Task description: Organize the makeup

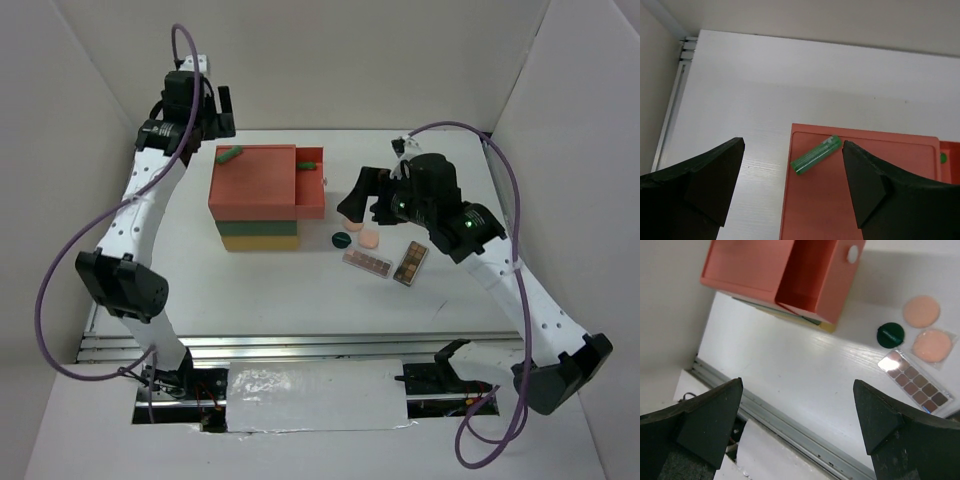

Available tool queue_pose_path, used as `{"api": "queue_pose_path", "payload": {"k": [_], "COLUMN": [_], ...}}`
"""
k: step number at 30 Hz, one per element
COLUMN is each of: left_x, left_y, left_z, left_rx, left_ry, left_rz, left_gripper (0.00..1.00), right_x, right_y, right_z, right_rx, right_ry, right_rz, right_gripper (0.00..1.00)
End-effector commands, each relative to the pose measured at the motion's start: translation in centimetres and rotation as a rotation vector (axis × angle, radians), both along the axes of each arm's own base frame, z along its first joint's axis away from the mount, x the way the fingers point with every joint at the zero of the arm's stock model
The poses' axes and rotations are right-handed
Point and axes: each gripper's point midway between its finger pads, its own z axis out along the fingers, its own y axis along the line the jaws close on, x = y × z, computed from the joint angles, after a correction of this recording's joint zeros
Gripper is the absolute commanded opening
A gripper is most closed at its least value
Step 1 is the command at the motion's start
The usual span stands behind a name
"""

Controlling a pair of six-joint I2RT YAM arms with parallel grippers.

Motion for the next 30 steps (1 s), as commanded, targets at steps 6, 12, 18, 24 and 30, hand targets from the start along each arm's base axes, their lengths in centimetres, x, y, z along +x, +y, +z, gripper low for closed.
{"api": "queue_pose_path", "payload": {"k": [6,12,18,24,30], "left_x": [2.8,2.7,2.5,1.8,1.2], "left_y": [-3.0,-3.6,-3.3,-3.1,-2.6], "left_z": [-2.6,-7.2,-9.8,-10.6,-10.9], "left_rx": [-0.002,-0.018,-0.026,-0.026,-0.02], "left_ry": [0.035,0.119,0.183,0.193,0.192], "left_rz": [-0.346,-0.396,-0.378,-0.366,-0.343], "left_gripper": [0.9,0.86,0.79,0.66,0.44], "right_x": [-2.9,-3.6,-4.0,-4.3,-4.5], "right_y": [1.5,1.4,1.0,0.7,0.7], "right_z": [0.5,0.4,1.7,2.5,3.3], "right_rx": [0.065,0.06,0.067,0.077,0.089], "right_ry": [-0.044,-0.061,-0.092,-0.112,-0.125], "right_rz": [0.15,0.177,0.175,0.167,0.167], "right_gripper": [1.0,1.0,1.0,1.0,1.0]}}
